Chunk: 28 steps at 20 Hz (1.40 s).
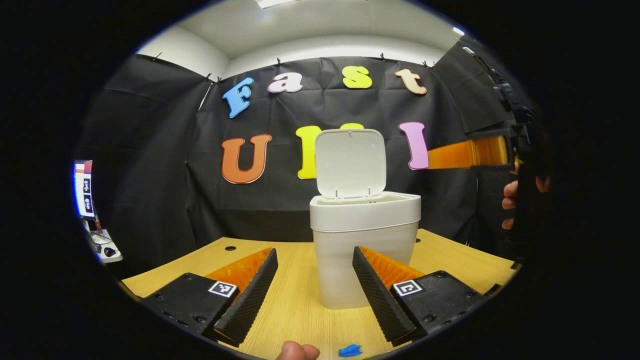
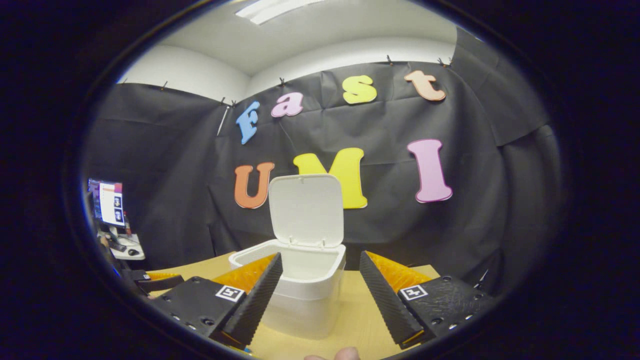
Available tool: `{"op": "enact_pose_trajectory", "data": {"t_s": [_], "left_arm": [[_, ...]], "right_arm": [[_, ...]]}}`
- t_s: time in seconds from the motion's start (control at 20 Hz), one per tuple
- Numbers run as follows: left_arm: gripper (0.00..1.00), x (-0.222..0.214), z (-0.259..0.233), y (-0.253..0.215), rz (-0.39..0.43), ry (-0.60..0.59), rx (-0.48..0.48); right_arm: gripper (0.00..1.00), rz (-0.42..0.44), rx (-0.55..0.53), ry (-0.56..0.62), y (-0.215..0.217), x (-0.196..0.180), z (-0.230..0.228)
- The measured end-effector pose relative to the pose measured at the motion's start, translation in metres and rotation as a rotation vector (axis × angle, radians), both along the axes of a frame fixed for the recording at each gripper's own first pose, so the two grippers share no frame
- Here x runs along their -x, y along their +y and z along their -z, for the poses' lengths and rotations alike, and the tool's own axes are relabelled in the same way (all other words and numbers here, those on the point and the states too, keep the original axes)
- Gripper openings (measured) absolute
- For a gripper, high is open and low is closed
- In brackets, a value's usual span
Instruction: Press the lid of the desktop garbage bin to open it, pick up the crumpled paper on the desktop and throw it into the bin, then pick up the pop can on the desktop and drop it into the bin, and finally close the garbage bin lid.
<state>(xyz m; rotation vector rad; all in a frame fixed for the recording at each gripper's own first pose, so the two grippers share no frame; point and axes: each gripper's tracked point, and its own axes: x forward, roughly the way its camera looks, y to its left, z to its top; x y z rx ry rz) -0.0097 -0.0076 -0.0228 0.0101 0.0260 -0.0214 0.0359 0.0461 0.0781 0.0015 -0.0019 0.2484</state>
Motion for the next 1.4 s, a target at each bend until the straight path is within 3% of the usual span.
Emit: {"op": "enact_pose_trajectory", "data": {"t_s": [0.3, 0.65, 1.1, 1.4], "left_arm": [[0.97, 0.008, 0.007, -0.008, 0.008, 0.010, 0.017], [0.97, 0.022, 0.023, -0.018, 0.023, 0.042, 0.028], [0.98, 0.055, 0.095, -0.032, 0.045, 0.181, 0.083], [0.98, 0.073, 0.153, -0.046, 0.058, 0.311, 0.097]], "right_arm": [[0.96, 0.022, -0.010, -0.025, -0.017, 0.044, 0.030], [0.96, 0.066, -0.016, -0.032, -0.039, 0.071, 0.062], [0.94, 0.132, 0.010, -0.003, -0.064, 0.091, 0.116], [0.96, 0.123, 0.052, 0.031, -0.062, 0.103, 0.150]]}}
